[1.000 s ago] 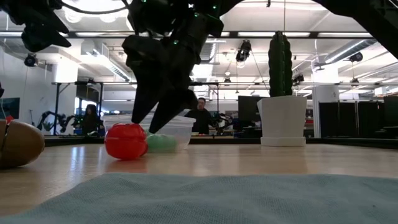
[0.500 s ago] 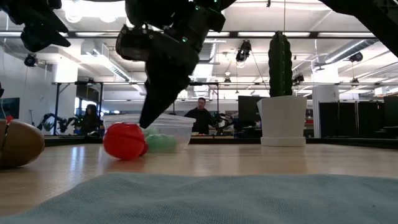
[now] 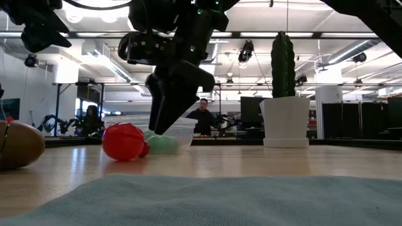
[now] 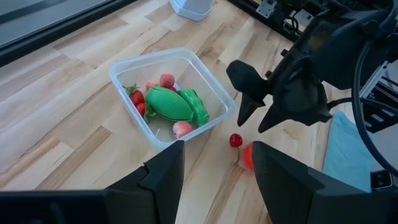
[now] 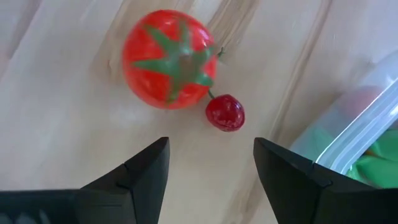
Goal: Pick and placing Produce into tupperware
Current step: Put the red cherry into the transparent bin
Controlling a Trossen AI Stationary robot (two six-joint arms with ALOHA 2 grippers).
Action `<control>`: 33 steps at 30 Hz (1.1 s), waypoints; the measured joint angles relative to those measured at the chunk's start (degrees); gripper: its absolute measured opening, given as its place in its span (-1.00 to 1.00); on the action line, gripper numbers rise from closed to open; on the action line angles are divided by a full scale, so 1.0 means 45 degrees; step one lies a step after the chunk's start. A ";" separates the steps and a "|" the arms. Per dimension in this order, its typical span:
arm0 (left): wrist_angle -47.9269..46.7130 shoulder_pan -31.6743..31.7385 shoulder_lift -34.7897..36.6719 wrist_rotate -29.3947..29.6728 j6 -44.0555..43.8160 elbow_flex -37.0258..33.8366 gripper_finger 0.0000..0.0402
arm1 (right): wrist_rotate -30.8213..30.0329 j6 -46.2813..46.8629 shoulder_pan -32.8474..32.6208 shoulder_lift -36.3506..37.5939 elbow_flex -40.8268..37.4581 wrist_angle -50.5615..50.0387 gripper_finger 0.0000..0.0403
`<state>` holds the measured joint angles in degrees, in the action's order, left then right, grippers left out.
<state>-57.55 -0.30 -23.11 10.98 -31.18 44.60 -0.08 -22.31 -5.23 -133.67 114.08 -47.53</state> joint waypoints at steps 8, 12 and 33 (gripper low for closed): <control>0.0004 0.0000 -0.0022 0.0232 -0.0010 0.0000 -0.14 | 0.0125 -0.2773 -0.0024 -0.0010 -0.0209 0.1327 0.12; 0.0002 0.0000 -0.0024 0.0306 -0.0015 0.0000 -0.14 | 0.0430 -0.2719 0.0023 -0.0043 -0.0418 0.1693 0.12; 0.0011 0.0000 -0.0034 0.0675 -0.0093 0.0000 -0.14 | 0.0443 -0.2628 0.0544 -0.0151 -0.1122 0.2605 0.12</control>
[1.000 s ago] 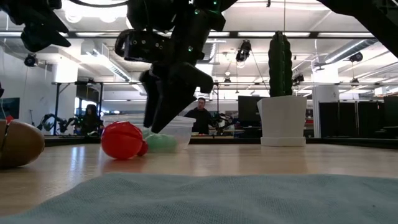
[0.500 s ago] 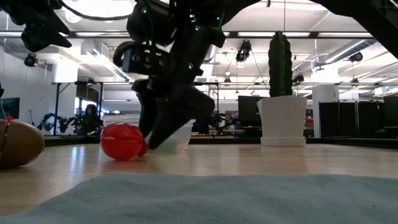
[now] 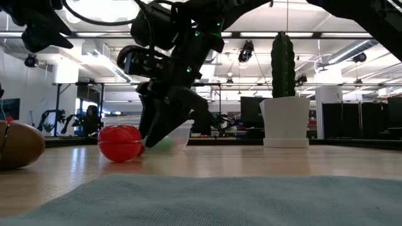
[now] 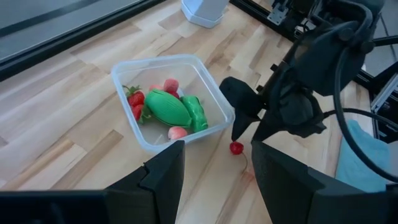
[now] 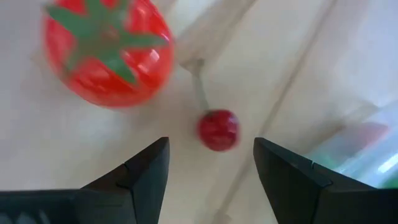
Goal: Pick and placing Produce into tupperware
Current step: Put the red cherry into the transparent bin
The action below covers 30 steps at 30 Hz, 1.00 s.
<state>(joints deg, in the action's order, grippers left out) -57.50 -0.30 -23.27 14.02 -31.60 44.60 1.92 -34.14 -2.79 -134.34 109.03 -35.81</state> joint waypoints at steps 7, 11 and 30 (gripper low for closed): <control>-0.0004 0.0000 0.0005 0.0001 -0.0229 0.0000 -0.14 | 0.0275 0.0152 -0.0044 -0.0005 -0.0020 0.0333 0.12; -0.0004 0.0001 0.0005 0.0082 -0.0230 0.0000 -0.14 | 0.0275 0.0142 -0.0005 -0.0043 -0.0020 0.0790 0.12; -0.0004 0.0000 -0.0058 0.0097 -0.0262 0.0000 -0.14 | 0.0278 0.0684 0.0068 -0.0466 0.0063 0.0032 -0.01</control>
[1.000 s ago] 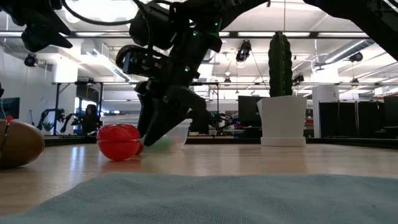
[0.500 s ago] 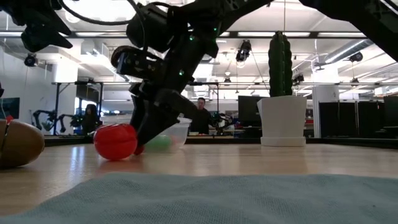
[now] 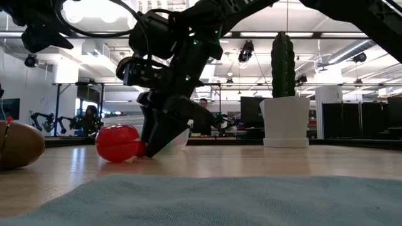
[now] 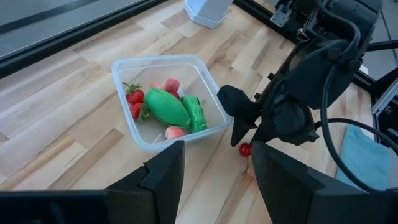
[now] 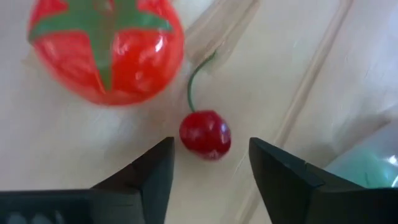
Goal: Pick and placing Produce into tupperware
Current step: Put the red cherry into the transparent bin
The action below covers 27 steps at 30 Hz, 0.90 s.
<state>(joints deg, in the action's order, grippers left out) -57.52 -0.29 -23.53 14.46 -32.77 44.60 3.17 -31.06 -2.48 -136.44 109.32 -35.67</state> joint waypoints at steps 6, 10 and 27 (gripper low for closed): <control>0.0000 0.0002 -0.0010 0.0119 0.0000 0.0000 -0.14 | 0.0017 0.0134 -0.0002 0.0000 0.0000 -0.0147 -0.26; 0.0000 0.0000 -0.0014 0.0194 0.0000 0.0000 -0.14 | -0.0002 0.0138 0.0005 0.0000 0.0000 -0.0134 -0.39; -0.0001 0.0000 -0.0015 0.0194 0.0005 0.0003 -0.14 | -0.0051 0.1073 0.0000 0.0021 0.0010 0.0320 -0.50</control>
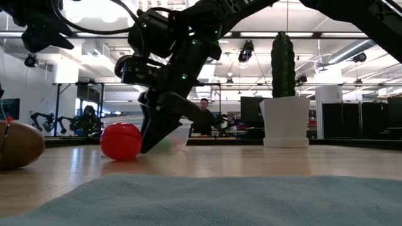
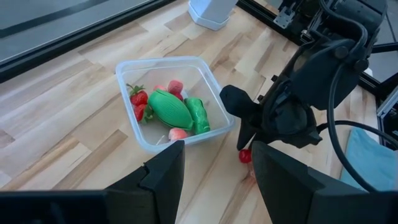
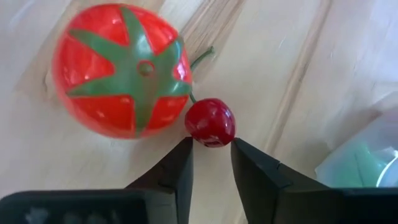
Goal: Pick and placing Produce into tupperware
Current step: Put the red cherry into the transparent bin
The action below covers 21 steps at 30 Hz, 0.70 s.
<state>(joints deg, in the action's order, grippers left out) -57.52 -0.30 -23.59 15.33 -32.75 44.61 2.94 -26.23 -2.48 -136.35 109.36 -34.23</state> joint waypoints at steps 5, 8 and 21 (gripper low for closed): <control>-0.0003 0.0005 0.0000 0.0000 0.0000 0.0002 -0.14 | 0.0000 0.0029 0.0005 0.0003 0.0003 0.0090 -0.34; 0.0001 0.0000 0.0000 0.0000 0.0005 -0.0002 -0.14 | 0.0000 -0.0038 0.0000 0.0003 0.0005 0.0113 -0.24; -0.0003 0.0000 0.0000 0.0000 0.0004 0.0002 -0.14 | 0.0172 -0.0495 -0.0151 0.0008 0.0005 0.0789 -0.15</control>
<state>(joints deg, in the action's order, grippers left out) -57.54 -0.30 -23.59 15.33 -32.73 44.62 3.71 -28.46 -3.16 -136.31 109.38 -30.68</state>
